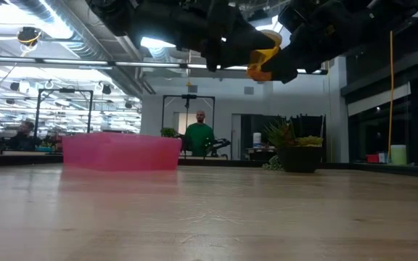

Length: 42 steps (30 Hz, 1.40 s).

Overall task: Pick and place pill bottles into a basket
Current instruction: Put the orange pill bottle into the red container

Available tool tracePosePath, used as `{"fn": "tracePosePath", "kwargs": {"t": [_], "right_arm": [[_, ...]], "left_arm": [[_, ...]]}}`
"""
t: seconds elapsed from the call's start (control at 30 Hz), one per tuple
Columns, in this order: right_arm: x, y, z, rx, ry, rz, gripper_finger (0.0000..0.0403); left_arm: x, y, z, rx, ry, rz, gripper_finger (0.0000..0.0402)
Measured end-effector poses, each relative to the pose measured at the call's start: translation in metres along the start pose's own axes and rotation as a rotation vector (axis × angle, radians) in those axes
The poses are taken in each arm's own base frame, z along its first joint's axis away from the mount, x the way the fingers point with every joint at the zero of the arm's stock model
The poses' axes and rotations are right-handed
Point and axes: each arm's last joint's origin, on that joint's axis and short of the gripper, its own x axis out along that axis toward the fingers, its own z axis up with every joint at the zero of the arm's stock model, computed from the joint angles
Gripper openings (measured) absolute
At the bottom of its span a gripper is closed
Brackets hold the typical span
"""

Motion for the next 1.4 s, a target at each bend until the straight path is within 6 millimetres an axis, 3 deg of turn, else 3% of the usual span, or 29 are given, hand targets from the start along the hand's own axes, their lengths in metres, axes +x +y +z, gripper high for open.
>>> {"fn": "tracePosePath", "kwargs": {"t": [0.17,0.47,0.87,1.27,1.4], "right_arm": [[0.000,0.000,0.000,0.000,0.000,0.000,0.0194],[0.000,0.000,0.000,0.000,-0.001,-0.001,0.0194],[0.000,0.000,0.001,-0.019,-0.006,-0.003,0.0194],[-0.014,-0.006,0.005,-0.042,-0.018,-0.029,0.0215],[-0.020,-0.006,0.006,-0.032,-0.005,-0.031,0.0225]], "left_arm": [[0.000,0.000,0.000,0.021,0.001,-0.001,0.0237],[0.000,-0.001,0.000,0.037,0.000,-0.035,0.0186],[-0.001,-0.001,0.002,0.076,-0.004,-0.021,0.0186],[-0.032,0.002,0.034,0.118,-0.002,-0.016,0.0185],[-0.035,0.003,0.034,0.121,0.023,-0.017,0.0185]]}}
